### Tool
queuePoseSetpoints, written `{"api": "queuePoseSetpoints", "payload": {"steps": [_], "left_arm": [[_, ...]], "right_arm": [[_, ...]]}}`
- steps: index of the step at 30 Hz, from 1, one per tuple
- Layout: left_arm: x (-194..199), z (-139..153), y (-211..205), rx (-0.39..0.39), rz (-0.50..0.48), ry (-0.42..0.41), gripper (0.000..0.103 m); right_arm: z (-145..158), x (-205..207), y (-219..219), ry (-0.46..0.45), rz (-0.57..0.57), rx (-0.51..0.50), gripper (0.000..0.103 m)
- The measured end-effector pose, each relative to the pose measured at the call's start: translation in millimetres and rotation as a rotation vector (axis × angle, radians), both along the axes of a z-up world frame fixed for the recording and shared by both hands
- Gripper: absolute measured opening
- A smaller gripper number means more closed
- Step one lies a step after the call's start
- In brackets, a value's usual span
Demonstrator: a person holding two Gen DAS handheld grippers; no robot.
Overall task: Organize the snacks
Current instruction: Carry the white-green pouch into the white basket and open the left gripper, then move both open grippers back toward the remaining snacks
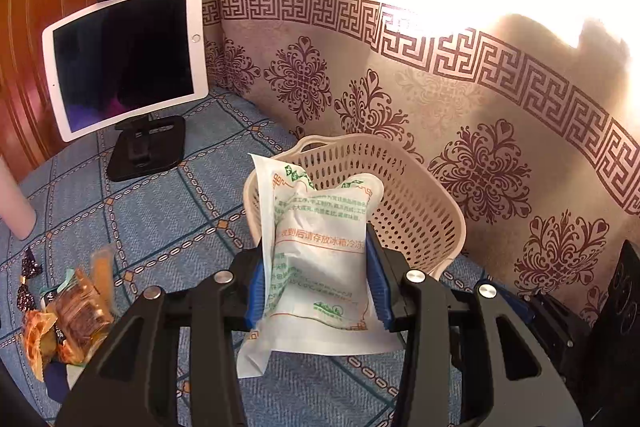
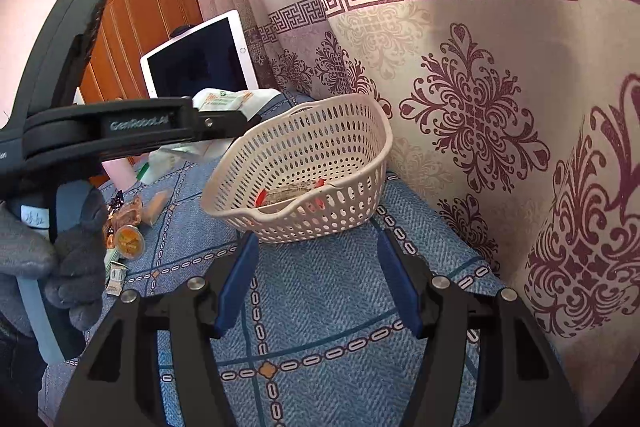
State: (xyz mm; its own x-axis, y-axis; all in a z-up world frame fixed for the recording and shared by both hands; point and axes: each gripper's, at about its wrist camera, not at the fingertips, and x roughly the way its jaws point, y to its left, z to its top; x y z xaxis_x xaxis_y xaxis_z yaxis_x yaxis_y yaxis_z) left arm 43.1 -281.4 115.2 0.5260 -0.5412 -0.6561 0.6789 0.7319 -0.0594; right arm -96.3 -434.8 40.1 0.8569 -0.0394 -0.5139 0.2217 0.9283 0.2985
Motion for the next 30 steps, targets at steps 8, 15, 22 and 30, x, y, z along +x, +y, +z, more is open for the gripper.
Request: {"api": "queuePoseSetpoints", "payload": {"steps": [8, 15, 22, 30], "left_arm": [[28, -1, -33, -0.097, -0.006, 0.047, 0.098], [30, 5, -6, -0.129, 0.070, 0.040, 0.098], [30, 9, 27, -0.143, 0.181, 0.052, 0.098], [19, 13, 58, -0.108, 0.258, 0.002, 0.099]], "right_arm": [[-5, 4, -3, 0.025, 0.003, 0.009, 0.062], [-5, 6, 1, 0.025, 0.025, 0.030, 0.062], [1, 3, 12, 0.019, 0.045, 0.020, 0.062], [8, 2, 31, 0.022, 0.088, 0.021, 0.062]]}}
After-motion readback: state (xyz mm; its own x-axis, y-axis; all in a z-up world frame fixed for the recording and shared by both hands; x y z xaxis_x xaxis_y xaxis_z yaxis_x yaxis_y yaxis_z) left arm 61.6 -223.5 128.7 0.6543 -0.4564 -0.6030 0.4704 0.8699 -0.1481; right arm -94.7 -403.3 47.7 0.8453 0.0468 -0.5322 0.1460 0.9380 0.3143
